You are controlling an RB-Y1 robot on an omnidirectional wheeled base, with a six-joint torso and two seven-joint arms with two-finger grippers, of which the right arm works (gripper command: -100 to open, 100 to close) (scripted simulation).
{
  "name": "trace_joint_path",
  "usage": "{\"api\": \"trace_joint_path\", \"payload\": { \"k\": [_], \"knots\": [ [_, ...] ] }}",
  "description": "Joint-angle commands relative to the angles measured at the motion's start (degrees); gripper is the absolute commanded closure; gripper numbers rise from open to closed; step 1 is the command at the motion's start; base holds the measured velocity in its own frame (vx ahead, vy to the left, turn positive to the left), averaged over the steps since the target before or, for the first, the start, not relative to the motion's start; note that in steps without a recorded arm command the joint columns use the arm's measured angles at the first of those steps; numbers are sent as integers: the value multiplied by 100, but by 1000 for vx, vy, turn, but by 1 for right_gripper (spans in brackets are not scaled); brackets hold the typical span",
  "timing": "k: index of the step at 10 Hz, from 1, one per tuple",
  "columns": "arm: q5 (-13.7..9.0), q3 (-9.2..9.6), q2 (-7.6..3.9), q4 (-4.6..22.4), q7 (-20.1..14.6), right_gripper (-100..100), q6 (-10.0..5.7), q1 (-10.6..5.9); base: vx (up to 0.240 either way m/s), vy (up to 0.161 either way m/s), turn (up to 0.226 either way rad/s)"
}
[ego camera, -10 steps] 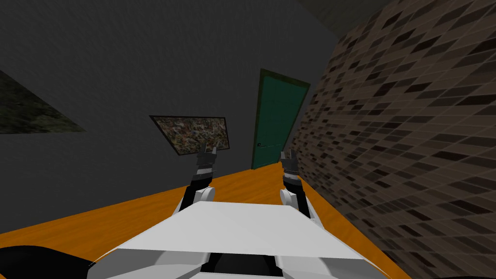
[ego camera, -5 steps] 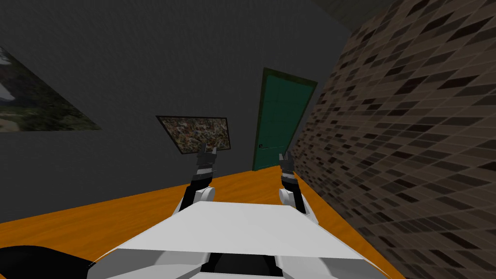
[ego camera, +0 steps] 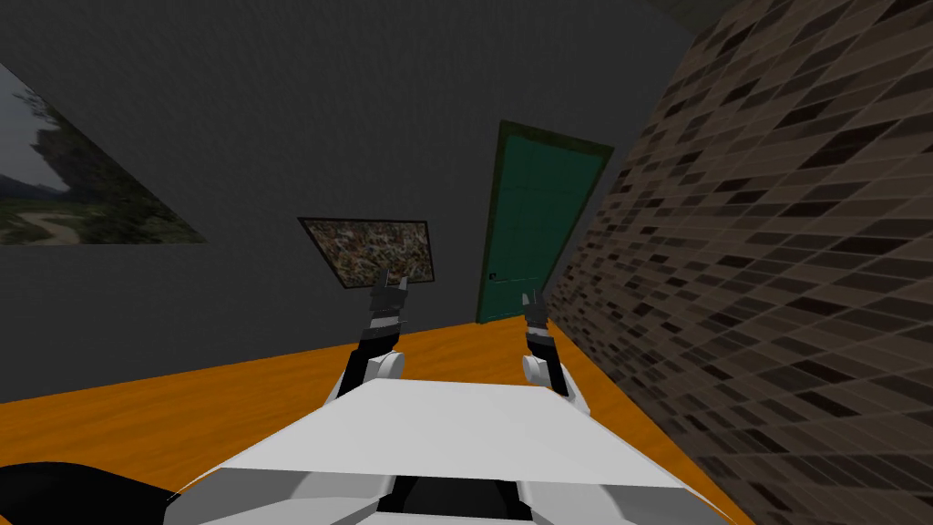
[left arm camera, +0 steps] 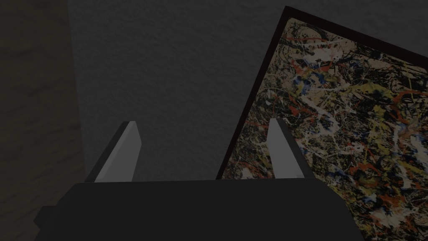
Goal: Pull the door open
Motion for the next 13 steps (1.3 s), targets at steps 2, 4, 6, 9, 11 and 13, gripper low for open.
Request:
{"api": "trace_joint_path", "payload": {
  "k": [2,4,6,9,11,13],
  "knots": [
    [-9,-21,-16,370,7,-100,-35,-136,41,-72,114],
    [-25,-56,-47,762,9,-100,-100,-324,56,-60,132],
    [-33,-73,-62,1066,11,-100,-133,-418,50,-46,64],
    [-42,-90,-77,1400,12,-100,-165,-512,39,-53,71],
    [-58,-125,-105,1810,15,-100,-231,-701,39,-59,149],
    [-67,-143,-119,2078,16,-100,-263,-795,39,-56,54]
  ]
}}
